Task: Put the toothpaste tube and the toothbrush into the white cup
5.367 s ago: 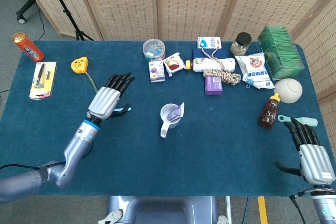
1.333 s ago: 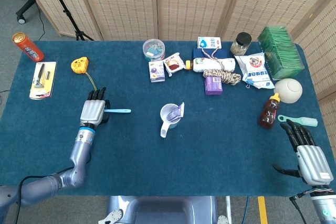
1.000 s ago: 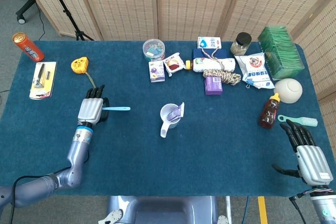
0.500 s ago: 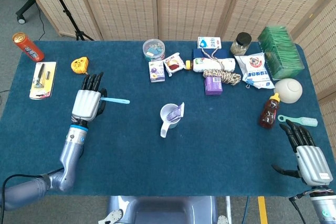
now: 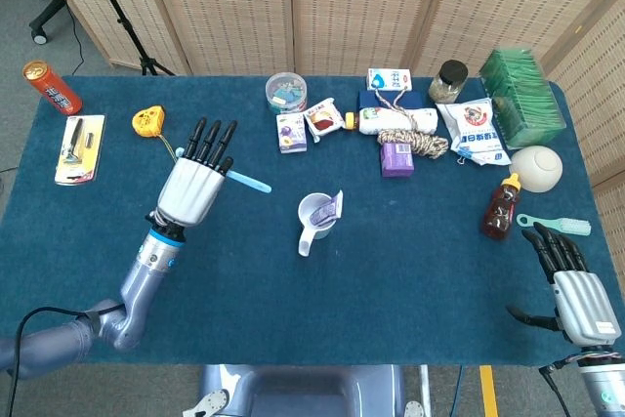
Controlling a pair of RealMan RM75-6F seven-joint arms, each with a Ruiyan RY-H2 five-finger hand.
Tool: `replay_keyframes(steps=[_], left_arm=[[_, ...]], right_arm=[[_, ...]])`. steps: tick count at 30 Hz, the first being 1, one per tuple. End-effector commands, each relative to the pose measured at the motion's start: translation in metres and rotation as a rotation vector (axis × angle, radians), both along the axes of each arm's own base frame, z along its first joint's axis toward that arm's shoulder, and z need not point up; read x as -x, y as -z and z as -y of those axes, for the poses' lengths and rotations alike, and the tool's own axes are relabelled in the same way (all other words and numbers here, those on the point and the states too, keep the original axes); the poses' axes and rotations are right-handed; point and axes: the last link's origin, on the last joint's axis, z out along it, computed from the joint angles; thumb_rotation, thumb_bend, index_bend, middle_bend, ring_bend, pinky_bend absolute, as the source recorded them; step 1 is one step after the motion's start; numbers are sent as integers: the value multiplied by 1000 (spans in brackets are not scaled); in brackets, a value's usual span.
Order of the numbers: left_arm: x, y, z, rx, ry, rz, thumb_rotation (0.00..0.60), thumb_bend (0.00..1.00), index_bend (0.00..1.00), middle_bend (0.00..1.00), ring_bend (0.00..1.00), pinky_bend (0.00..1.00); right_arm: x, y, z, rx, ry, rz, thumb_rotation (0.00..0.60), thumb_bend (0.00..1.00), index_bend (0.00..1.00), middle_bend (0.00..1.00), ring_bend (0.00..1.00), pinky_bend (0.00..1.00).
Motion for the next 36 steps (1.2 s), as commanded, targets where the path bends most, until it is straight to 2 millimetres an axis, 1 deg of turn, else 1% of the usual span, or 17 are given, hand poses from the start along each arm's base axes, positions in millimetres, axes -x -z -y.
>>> replay_keyframes(steps=[1, 4, 8, 18, 24, 28, 36], left_arm=[[-21, 2, 1, -60, 147, -106, 600, 443, 564, 0, 0, 0], [-29, 7, 2, -84, 198, -158, 600, 443, 565, 0, 0, 0], [-43, 20, 4, -104, 254, -230, 600, 443, 565, 0, 0, 0], [-63, 36, 8, -146, 350, -311, 600, 442, 565, 0, 0, 0], [-70, 46, 9, -177, 400, -386, 600, 443, 565, 0, 0, 0], [-72, 59, 7, -199, 423, -445, 600, 443, 565, 0, 0, 0], [-76, 78, 5, -203, 417, -443, 600, 443, 565, 0, 0, 0]], right_arm=[[0, -1, 0, 0, 1, 2, 600, 0, 0, 0, 0, 0], [1, -2, 1, 2, 1, 5, 600, 0, 0, 0, 0, 0], [2, -4, 1, 6, 4, 14, 600, 0, 0, 0, 0, 0], [5, -8, 1, 10, 8, 28, 600, 0, 0, 0, 0, 0], [5, -7, 1, 3, 6, 29, 600, 0, 0, 0, 0, 0], [4, -7, 0, -1, 5, 32, 600, 0, 0, 0, 0, 0], [5, -7, 1, -5, 5, 34, 600, 0, 0, 0, 0, 0]])
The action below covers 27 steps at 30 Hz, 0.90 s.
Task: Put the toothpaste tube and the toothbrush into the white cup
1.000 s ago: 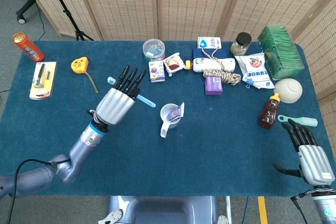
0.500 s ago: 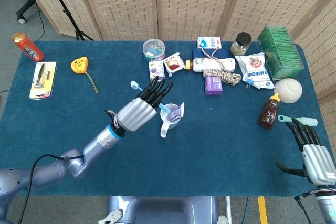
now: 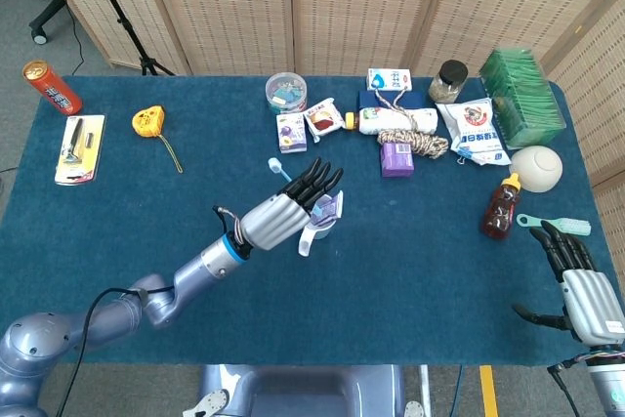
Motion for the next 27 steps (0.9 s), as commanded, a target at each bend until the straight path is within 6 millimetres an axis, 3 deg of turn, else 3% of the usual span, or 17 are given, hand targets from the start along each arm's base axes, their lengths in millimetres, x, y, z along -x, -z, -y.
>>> replay_keyframes(steps=[1, 14, 27], left_arm=[[-5, 8, 0, 4, 3, 3, 600, 443, 565, 0, 0, 0], [-15, 19, 3, -47, 100, -74, 600, 443, 565, 0, 0, 0], [-8, 27, 6, -94, 211, -196, 600, 442, 564, 0, 0, 0]], right_arm=[[0, 1, 0, -3, -1, -1, 600, 0, 0, 0, 0, 0], [1, 0, 1, -6, 3, 1, 600, 0, 0, 0, 0, 0], [0, 1, 0, -11, -4, 7, 600, 0, 0, 0, 0, 0]])
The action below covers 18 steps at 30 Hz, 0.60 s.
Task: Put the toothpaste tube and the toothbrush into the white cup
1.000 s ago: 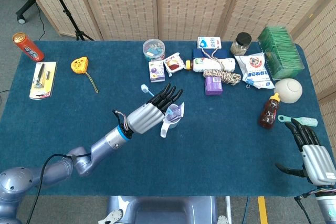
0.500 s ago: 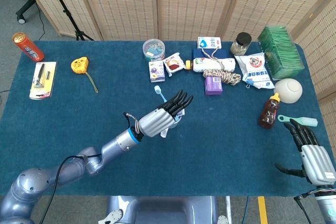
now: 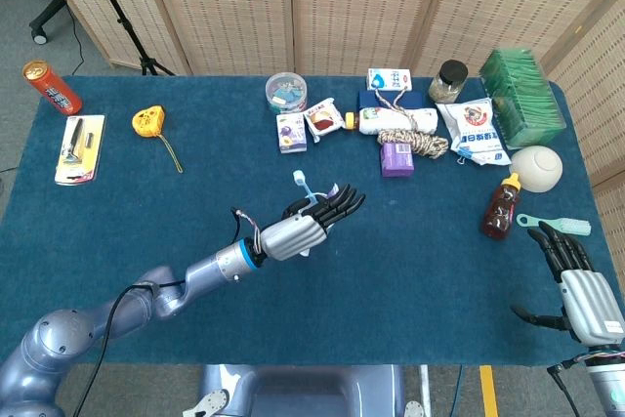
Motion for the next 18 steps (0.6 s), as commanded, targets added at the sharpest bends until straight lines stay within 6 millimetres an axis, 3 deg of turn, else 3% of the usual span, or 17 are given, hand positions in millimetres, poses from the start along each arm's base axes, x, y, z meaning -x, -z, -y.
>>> replay_keyframes(steps=[1, 18], left_arm=[[-1, 3, 2, -1, 30, -13, 600, 442, 563, 0, 0, 0], [1, 21, 10, 16, 75, -57, 600, 441, 460, 0, 0, 0]], right_arm=[[0, 0, 0, -1, 0, 1, 600, 0, 0, 0, 0, 0], [0, -1, 0, -2, 0, 4, 600, 0, 0, 0, 0, 0]])
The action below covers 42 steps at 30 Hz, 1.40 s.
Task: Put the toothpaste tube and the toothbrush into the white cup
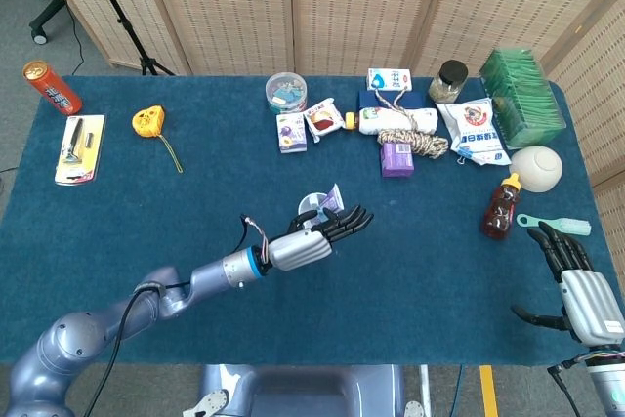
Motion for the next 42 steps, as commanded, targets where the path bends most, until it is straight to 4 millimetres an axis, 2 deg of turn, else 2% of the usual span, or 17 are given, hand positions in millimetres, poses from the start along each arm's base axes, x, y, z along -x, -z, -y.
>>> replay_keyframes(steps=[1, 7, 12, 16, 19, 26, 30, 35, 38, 40, 42], left_arm=[[0, 3, 1, 8, 2, -3, 600, 439, 428, 0, 0, 0], [-1, 2, 1, 11, -8, 6, 600, 430, 209, 0, 0, 0], [-2, -3, 0, 12, -12, 31, 600, 429, 127, 0, 0, 0], [-2, -12, 1, 35, -35, 82, 600, 429, 7, 0, 0, 0], [0, -23, 2, 56, -47, 127, 600, 428, 0, 0, 0, 0], [13, -65, 4, 132, -139, 251, 600, 425, 0, 0, 0, 0], [28, -98, -3, 138, -229, 295, 600, 417, 0, 0, 0, 0], [47, -122, -6, 173, -356, 373, 600, 335, 0, 0, 0, 0], [73, -140, 2, 278, -539, 550, 600, 282, 0, 0, 0, 0], [98, -153, 10, 329, -700, 662, 590, 258, 0, 0, 0, 0], [113, -164, 21, 369, -798, 723, 574, 236, 0, 0, 0, 0]], right_arm=[[0, 0, 0, 0, 1, -1, 600, 0, 0, 0, 0, 0], [1, -1, 0, 2, 2, 2, 600, 0, 0, 0, 0, 0], [1, -1, 0, 2, 0, 3, 600, 0, 0, 0, 0, 0], [1, -1, 0, 1, 2, 1, 600, 0, 0, 0, 0, 0], [1, 0, 0, -1, 2, -1, 600, 0, 0, 0, 0, 0], [0, 2, 0, -8, 2, -8, 600, 0, 0, 0, 0, 0], [-2, 5, 0, -15, -1, -16, 600, 0, 0, 0, 0, 0], [-4, 6, -1, -14, -6, -21, 600, 0, 0, 0, 0, 0], [-2, 6, -1, -13, 0, -26, 600, 0, 0, 0, 0, 0], [-1, 6, 0, -9, 6, -29, 600, 0, 0, 0, 0, 0], [-1, 6, 1, -4, 10, -29, 600, 0, 0, 0, 0, 0]])
